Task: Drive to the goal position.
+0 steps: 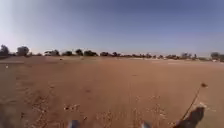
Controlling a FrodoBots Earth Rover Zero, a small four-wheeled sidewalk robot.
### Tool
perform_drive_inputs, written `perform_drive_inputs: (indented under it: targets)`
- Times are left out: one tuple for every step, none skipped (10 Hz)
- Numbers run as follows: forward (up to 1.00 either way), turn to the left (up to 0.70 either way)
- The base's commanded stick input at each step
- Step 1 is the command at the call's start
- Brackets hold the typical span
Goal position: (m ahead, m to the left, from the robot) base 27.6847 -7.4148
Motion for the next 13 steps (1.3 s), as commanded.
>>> perform_drive_inputs:
  targets:
    - [1.00, 0.00]
    - [1.00, 0.00]
    - [1.00, 0.00]
    - [1.00, 0.00]
    - [1.00, 0.00]
    - [1.00, 0.00]
    - [1.00, -0.03]
    - [1.00, -0.03]
    - [1.00, -0.01]
    - [1.00, 0.00]
    - [1.00, 0.00]
    - [1.00, 0.00]
    - [1.00, 0.00]
